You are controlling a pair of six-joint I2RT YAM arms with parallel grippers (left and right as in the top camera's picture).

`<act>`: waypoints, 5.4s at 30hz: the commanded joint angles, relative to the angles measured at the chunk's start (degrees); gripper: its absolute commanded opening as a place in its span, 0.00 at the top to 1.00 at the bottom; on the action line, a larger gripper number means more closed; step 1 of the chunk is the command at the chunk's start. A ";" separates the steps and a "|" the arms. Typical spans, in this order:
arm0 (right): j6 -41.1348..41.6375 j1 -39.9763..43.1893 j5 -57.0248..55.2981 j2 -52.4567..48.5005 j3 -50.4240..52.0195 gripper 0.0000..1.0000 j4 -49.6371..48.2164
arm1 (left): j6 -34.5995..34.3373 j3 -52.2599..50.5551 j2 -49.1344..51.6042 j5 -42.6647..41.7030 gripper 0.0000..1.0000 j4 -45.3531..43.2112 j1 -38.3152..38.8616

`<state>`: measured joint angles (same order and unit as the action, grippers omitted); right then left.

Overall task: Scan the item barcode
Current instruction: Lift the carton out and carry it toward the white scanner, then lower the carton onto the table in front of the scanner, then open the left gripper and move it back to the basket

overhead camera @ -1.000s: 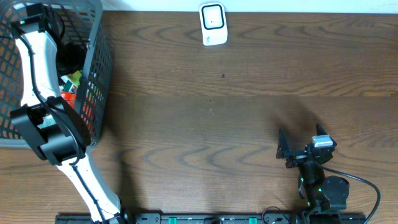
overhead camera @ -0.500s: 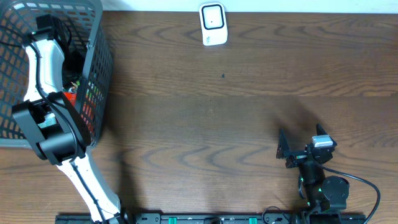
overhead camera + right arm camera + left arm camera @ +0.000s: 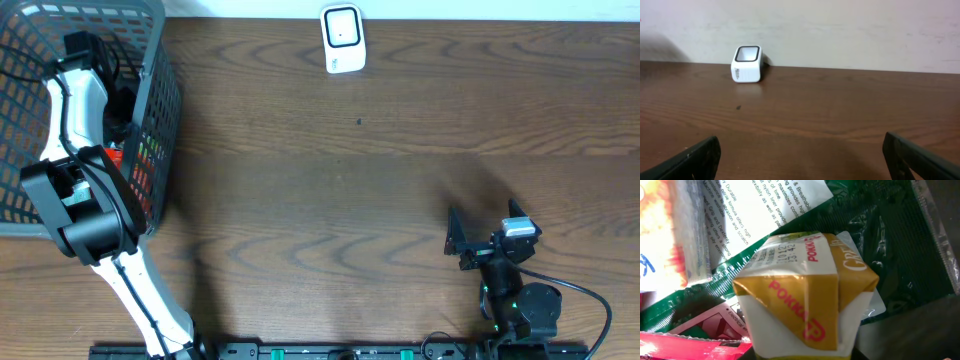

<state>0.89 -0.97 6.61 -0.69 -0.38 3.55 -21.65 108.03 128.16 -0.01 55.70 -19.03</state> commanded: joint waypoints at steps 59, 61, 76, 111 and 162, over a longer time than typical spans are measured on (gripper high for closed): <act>0.79 0.61 -0.11 0.31 0.07 0.01 0.17 | -6.56 0.94 -3.28 -0.26 0.78 -13.62 68.70; 0.79 0.61 -0.11 0.31 0.07 0.01 0.17 | -6.56 0.96 -1.77 -0.26 0.78 -14.80 68.96; 0.79 0.61 -0.13 0.31 0.07 0.01 0.17 | -6.54 0.96 1.73 -0.90 0.29 -15.76 68.98; 0.79 0.61 -0.11 0.26 0.07 0.01 0.17 | -2.67 -2.93 -3.04 -0.90 0.93 -14.16 67.47; 0.79 0.61 -0.13 0.26 0.07 0.01 0.17 | 2.54 -2.67 -42.75 9.70 0.26 -0.20 37.88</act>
<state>0.89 -0.97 6.61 -0.69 -0.38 3.55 -20.43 103.00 93.97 4.73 55.09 28.23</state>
